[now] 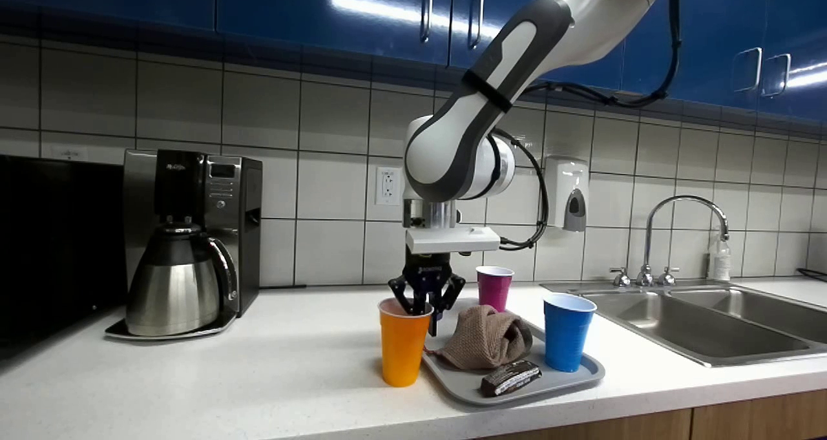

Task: Lift the cups and put them on the grey tray, put the blue cup on the right lower segment, purple cup on the right upper segment and orange cup on the left upper segment

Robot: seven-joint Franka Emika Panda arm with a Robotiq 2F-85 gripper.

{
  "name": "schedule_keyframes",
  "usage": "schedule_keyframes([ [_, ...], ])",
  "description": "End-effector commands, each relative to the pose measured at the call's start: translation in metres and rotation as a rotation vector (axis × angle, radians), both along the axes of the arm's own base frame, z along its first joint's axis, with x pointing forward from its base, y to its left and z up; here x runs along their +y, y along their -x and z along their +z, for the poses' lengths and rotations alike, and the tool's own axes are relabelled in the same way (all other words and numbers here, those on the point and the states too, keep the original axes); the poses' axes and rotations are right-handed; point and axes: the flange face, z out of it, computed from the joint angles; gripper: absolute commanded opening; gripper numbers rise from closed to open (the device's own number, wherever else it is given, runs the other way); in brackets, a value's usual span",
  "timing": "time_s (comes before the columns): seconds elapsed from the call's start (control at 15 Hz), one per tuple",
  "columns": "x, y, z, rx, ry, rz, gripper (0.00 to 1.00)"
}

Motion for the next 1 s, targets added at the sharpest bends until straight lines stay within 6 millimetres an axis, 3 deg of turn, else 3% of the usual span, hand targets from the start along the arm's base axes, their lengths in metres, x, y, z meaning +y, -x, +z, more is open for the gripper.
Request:
schedule_keyframes([
  [0.0,-0.001,0.000,0.002,-0.012,-0.004,0.002,0.00],
  [0.53,0.003,0.000,0.010,-0.008,-0.038,-0.007,0.01],
  [0.93,0.007,-0.014,0.041,-0.064,-0.090,-0.038,0.01],
])
